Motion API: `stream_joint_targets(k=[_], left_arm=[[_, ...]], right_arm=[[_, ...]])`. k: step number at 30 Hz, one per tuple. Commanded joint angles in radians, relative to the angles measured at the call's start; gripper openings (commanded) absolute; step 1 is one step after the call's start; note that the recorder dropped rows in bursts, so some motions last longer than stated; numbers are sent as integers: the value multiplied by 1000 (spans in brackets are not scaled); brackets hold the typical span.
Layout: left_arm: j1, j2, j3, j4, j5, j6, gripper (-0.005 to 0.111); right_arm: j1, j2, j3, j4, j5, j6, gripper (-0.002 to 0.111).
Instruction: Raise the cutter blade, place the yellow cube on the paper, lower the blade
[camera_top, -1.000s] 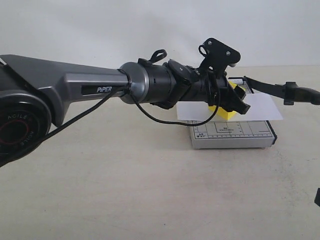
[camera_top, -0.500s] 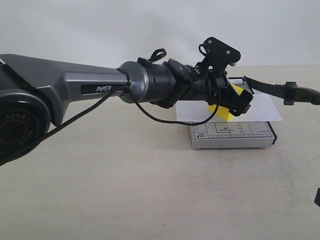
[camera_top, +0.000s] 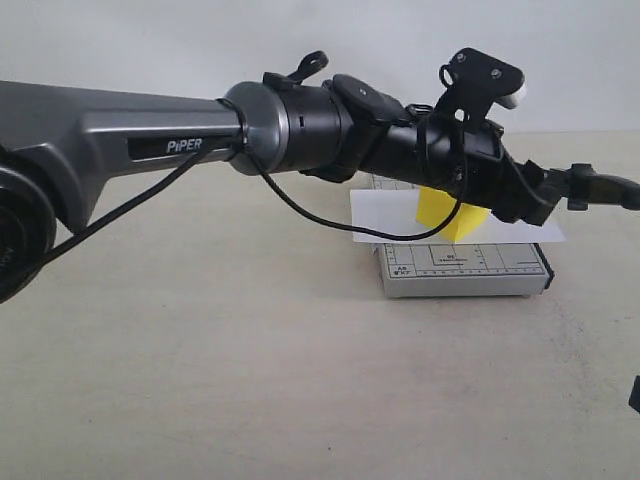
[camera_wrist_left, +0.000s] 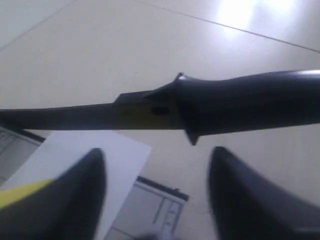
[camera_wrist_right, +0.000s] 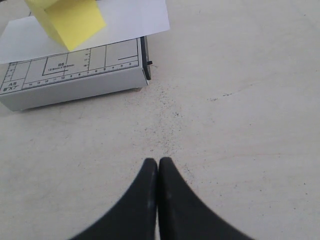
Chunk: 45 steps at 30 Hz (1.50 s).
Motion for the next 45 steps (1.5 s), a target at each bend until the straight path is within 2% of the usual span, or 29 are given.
stream_joint_targets(k=[1, 8, 14, 18, 22, 28, 33, 35, 36, 38, 39, 41, 42, 43, 44, 45], left_arm=[[-9, -56, -6, -13, 106, -63, 6], [-9, -71, -6, 8, 317, -135, 5], [-3, -92, -3, 97, 321, -305, 5], [1, -120, 64, 101, 268, -314, 5], [-1, -202, 244, 31, 102, -309, 5], [2, -397, 602, -257, -277, -80, 5], [2, -518, 808, -274, -608, -62, 5], [2, -532, 879, -269, -794, -97, 5], [4, -532, 906, -256, -889, -145, 5], [23, -532, 977, -215, -1034, -371, 5], [53, -532, 1048, -148, -1094, -650, 5], [91, -532, 1123, -20, -1103, -968, 5], [112, -532, 1158, 69, -1103, -1119, 5], [152, -532, 1214, 265, -1108, -1374, 5], [172, -532, 1239, 384, -1115, -1500, 5], [206, -532, 1277, 623, -1168, -1635, 5]], right_arm=[[1, 0, 0, -4, -4, -1, 0], [1, 0, 0, -4, -4, -1, 0], [1, 0, 0, -4, -13, -1, 0], [1, 0, 0, -4, -13, -1, 0], [1, 0, 0, -4, -12, -4, 0], [1, 0, 0, -4, -12, -4, 0], [1, 0, 0, -4, -12, -5, 0], [1, 0, 0, -4, -12, -5, 0], [1, 0, 0, -4, -12, -5, 0], [1, 0, 0, -4, -12, -5, 0], [1, 0, 0, -4, -12, -5, 0], [1, 0, 0, -4, -12, -5, 0], [1, 0, 0, -4, -12, -5, 0], [1, 0, 0, -4, -12, -5, 0], [1, 0, 0, -4, -12, -5, 0], [1, 0, 0, -4, -12, -5, 0]])
